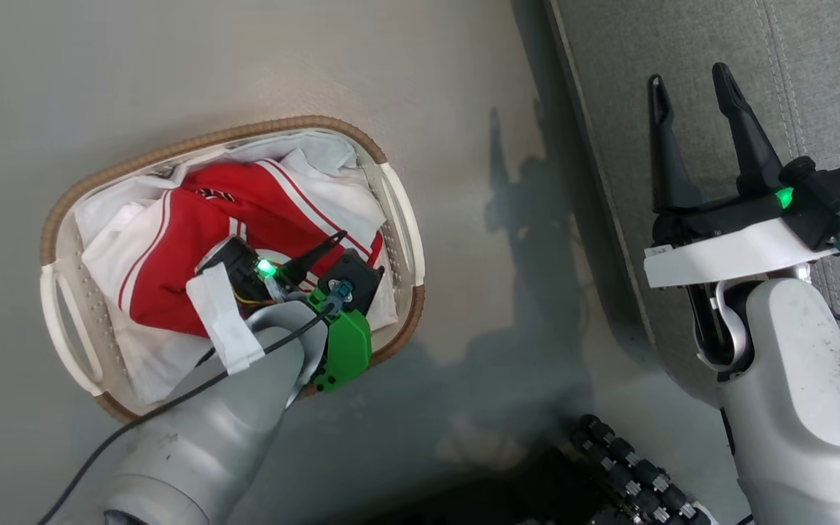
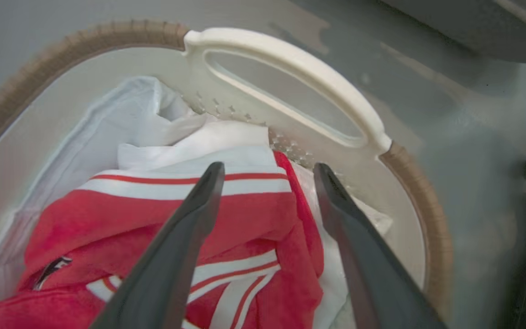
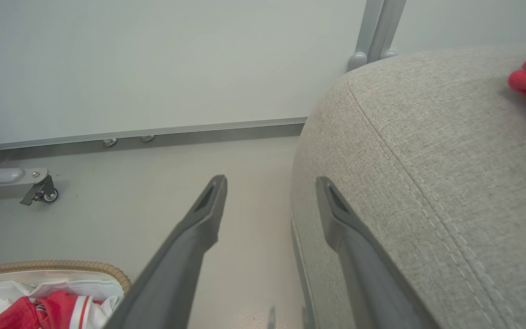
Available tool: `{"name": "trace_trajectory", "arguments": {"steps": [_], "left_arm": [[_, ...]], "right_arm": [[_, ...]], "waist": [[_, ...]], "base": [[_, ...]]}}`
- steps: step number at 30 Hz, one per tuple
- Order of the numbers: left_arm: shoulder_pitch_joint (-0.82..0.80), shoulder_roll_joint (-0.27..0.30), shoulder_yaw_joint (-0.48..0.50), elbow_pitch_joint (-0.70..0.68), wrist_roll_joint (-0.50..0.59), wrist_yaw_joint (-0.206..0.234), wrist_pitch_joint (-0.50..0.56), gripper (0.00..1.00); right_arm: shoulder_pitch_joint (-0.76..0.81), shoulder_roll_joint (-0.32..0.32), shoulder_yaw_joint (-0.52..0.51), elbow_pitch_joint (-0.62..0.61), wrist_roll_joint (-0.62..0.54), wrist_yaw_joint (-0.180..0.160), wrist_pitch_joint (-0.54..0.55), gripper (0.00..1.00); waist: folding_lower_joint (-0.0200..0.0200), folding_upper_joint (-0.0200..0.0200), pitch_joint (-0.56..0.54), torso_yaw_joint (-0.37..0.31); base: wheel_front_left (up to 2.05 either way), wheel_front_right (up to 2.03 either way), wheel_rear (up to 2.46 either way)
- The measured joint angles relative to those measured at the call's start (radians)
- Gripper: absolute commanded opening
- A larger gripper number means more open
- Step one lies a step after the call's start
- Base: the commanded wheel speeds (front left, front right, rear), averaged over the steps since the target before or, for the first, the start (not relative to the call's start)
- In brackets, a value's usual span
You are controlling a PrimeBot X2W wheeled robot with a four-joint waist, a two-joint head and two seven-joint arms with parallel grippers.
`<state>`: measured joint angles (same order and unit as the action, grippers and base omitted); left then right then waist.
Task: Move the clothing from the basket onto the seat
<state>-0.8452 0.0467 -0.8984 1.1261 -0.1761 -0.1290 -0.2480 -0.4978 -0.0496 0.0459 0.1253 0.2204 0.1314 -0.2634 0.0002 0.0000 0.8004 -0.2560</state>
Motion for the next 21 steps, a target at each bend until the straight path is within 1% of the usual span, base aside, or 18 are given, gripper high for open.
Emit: {"name": "trace_trajectory", "arguments": {"steps": [5,10,14,21], "left_arm": [[-0.063,0.008,-0.043,0.067,0.046,0.006,0.002,1.0],[-0.103,0.028,-0.075,0.116,0.07,0.011,0.036,1.0],[-0.125,0.042,-0.095,0.134,0.09,0.042,0.06,1.0],[-0.144,0.055,-0.102,0.146,0.089,0.077,0.112,1.0]], "right_arm": [[-0.013,0.0,0.013,-0.015,0.007,0.0,0.0,1.0],[-0.022,0.0,0.023,-0.022,0.011,0.0,0.0,1.0],[-0.024,0.0,0.028,-0.025,0.018,0.0,0.0,1.0],[-0.031,0.0,0.036,-0.029,0.025,0.0,0.0,1.0]], "waist": [[0.0,0.0,0.056,-0.025],[0.0,0.0,0.1,-0.047],[0.0,0.0,0.128,-0.06],[0.0,0.0,0.156,-0.075]], "base": [[0.0,0.0,0.0],[0.0,0.0,0.0],[0.0,0.0,0.0],[0.0,0.0,0.0]]}}
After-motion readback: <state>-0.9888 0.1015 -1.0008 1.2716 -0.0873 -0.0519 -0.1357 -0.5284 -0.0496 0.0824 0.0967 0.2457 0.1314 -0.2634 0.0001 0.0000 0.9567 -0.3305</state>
